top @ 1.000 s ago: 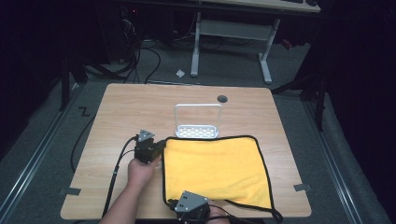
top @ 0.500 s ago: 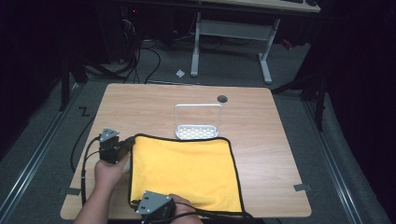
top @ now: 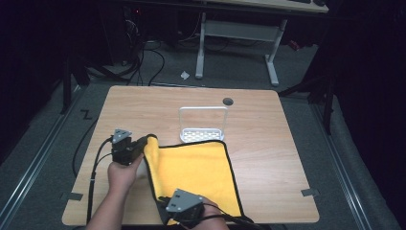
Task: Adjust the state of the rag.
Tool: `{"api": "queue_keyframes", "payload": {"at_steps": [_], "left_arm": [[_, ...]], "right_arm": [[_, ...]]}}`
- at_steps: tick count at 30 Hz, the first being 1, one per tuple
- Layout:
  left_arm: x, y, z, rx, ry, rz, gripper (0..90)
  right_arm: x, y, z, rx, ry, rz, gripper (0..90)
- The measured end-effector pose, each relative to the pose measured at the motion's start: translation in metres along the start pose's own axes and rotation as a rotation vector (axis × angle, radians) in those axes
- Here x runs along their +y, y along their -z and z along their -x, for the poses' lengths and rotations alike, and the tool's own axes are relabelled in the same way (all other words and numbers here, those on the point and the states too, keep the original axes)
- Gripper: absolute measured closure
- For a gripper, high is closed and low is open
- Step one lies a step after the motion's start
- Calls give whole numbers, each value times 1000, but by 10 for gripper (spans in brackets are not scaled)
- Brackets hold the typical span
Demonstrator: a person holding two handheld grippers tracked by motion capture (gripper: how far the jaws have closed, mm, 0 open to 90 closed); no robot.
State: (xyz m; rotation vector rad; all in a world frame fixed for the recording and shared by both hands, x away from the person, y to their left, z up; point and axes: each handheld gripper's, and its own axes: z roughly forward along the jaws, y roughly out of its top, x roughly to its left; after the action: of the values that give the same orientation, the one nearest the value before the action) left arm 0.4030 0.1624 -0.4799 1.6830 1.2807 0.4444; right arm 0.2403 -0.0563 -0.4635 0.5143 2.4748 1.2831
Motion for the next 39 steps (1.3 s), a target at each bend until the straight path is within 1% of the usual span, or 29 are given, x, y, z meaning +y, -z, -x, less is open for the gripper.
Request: {"api": "queue_keyframes", "payload": {"at_steps": [2, 4, 7, 9, 10, 12, 16, 19, 21, 22, 24, 25, 26, 27, 31, 33, 35, 37, 39], "left_arm": [[1, -9, 16, -18, -17, -5, 870], [1, -18, 32, -35, -25, -7, 870], [1, -27, 50, -46, -39, -12, 870], [1, -35, 64, -55, -45, -16, 869], [2, -39, 70, -60, -48, -19, 869], [3, -46, 83, -74, -50, -21, 868], [3, -61, 106, -99, -77, -39, 867], [2, -72, 120, -106, -79, -56, 864], [2, -78, 128, -107, -85, -65, 863], [2, -81, 131, -108, -81, -66, 863], [3, -86, 135, -112, -58, -67, 862], [4, -88, 137, -114, -56, -72, 862], [5, -90, 140, -118, -63, -76, 862], [6, -91, 143, -124, -72, -75, 862], [12, -90, 152, -142, -72, -54, 862], [13, -91, 156, -152, -77, -54, 861], [12, -93, 159, -159, -81, -56, 859], [10, -96, 160, -165, -89, -68, 857], [7, -100, 160, -168, -84, -78, 851]], "right_arm": [[-12, 12, 7, -27, -18, -9, 857], [-23, 23, 12, -46, -42, -13, 857], [-38, 37, 20, -73, -71, -21, 856], [-48, 46, 24, -90, -88, -27, 855], [-53, 50, 26, -100, -89, -29, 855], [-63, 57, 30, -115, -111, -39, 854], [-81, 69, 35, -143, -139, -60, 852], [-93, 76, 38, -158, -164, -74, 850], [-100, 81, 39, -168, -174, -80, 848], [-102, 84, 40, -174, -176, -83, 846], [-108, 88, 42, -188, -187, -90, 846], [-110, 91, 43, -193, -195, -91, 845], [-112, 93, 45, -198, -201, -91, 845], [-114, 96, 46, -205, -206, -86, 845], [-115, 109, 48, -234, -215, -58, 845], [-116, 116, 50, -251, -222, -42, 845], [-118, 119, 53, -265, -233, -37, 845], [-121, 120, 54, -294, -227, -55, 845], [-126, 121, 54, -302, -232, -70, 840]]}}
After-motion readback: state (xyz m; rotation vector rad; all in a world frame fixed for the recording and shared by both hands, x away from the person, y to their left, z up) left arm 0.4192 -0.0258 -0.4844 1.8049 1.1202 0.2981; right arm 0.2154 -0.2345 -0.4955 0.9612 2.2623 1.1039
